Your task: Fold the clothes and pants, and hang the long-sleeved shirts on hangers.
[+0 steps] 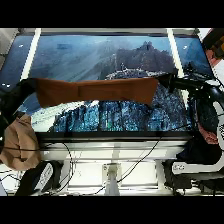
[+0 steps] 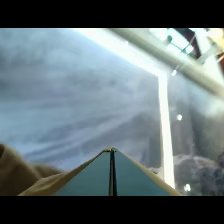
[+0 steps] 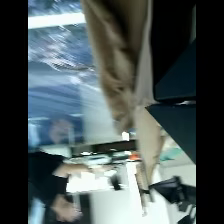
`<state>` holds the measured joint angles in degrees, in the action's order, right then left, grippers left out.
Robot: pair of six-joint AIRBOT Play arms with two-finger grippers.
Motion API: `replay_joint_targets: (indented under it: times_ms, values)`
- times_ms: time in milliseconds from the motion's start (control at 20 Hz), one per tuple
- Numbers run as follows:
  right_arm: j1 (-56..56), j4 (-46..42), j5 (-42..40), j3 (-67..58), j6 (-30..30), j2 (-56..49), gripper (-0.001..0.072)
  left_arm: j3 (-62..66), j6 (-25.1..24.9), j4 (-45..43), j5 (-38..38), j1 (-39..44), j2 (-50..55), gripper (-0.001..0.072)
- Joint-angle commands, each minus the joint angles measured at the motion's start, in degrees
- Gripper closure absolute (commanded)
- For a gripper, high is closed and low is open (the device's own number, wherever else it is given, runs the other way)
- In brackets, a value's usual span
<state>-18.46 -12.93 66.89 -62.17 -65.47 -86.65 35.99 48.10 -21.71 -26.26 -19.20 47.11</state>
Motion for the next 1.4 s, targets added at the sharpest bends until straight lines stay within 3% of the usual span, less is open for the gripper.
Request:
replay_joint_targets:
  times_ms: [0,250,400,650,900,1350]
  values:
    - [3.93,-0.11,-11.3,-0.2,-1.84,-0.04,0.0698,0.02,4.76,-0.11,1.22,0.24,8.85,0.0695]
    - [9.42,-5.86,-29.03,-0.22,-9.11,-0.13,0.0699,0.42,7.67,-0.13,1.25,0.24,15.65,0.0696]
    - [9.94,-10.36,-34.88,-0.22,-13.44,-0.39,0.0699,2.91,7.67,-0.13,1.95,0.24,17.9,0.0697]
    - [11.89,-11.56,-38.32,-0.22,-14.97,-0.94,0.0699,11.72,7.65,-0.15,2.05,1.2,24.83,0.0697]
    - [16.44,-14.6,-46.71,-0.22,-15.02,-2.91,0.07,14.1,7.67,-0.31,2.1,4.04,30.42,0.0697]
    - [17.07,-14.56,-46.84,-0.22,-14.88,-7.39,0.0699,14.1,7.63,-0.31,2.73,4.22,33.73,0.0694]
